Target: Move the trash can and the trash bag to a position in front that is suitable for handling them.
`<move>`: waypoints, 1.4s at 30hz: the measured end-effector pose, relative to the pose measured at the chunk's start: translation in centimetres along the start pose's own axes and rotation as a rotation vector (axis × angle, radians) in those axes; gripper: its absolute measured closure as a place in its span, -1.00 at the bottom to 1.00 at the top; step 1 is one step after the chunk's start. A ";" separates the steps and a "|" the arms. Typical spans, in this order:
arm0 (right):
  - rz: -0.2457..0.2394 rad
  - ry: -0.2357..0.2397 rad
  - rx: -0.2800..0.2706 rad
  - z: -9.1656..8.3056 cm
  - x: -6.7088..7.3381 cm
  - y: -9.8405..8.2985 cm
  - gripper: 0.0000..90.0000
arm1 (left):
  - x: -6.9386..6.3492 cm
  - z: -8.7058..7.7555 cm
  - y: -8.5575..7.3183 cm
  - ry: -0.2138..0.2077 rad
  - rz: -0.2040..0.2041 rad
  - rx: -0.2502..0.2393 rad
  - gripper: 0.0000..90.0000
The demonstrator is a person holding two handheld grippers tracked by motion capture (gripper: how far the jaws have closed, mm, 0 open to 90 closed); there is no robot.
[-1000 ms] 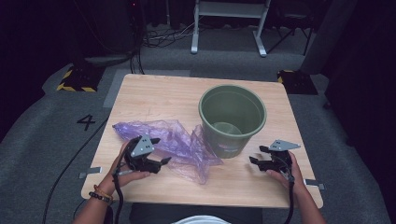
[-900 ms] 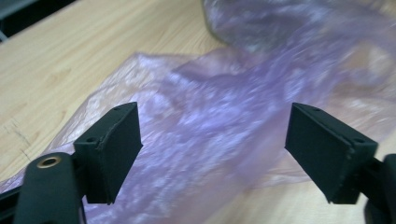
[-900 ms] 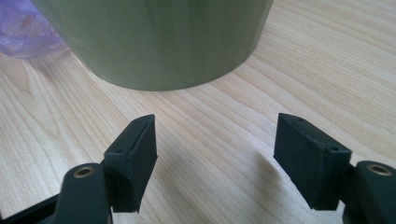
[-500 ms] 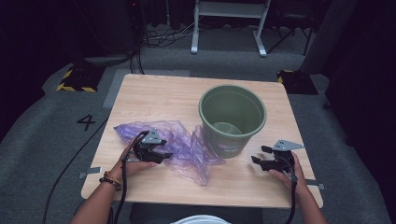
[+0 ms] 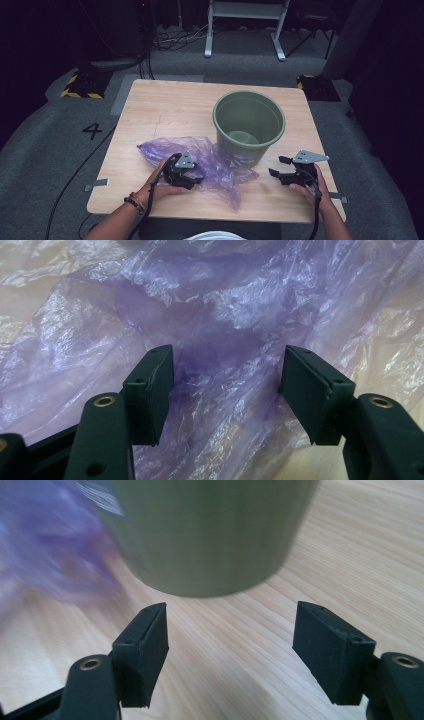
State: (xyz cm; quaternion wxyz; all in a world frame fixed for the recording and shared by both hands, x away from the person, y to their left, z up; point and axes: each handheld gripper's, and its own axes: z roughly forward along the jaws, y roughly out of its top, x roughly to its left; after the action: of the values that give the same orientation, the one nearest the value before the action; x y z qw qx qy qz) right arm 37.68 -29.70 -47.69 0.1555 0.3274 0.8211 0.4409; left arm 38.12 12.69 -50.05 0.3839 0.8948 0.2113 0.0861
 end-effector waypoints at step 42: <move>-0.058 0.068 0.082 2.1 0.4 -1.1 0.62 | -0.8 -5.8 0.4 0.157 -0.025 -0.090 -0.57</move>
State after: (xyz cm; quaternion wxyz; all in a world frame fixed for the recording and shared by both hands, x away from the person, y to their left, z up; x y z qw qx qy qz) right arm 38.07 -28.57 -49.77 0.1269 0.2944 0.8525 0.4130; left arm 35.67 15.89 -45.72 0.4068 0.8645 0.2479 0.1604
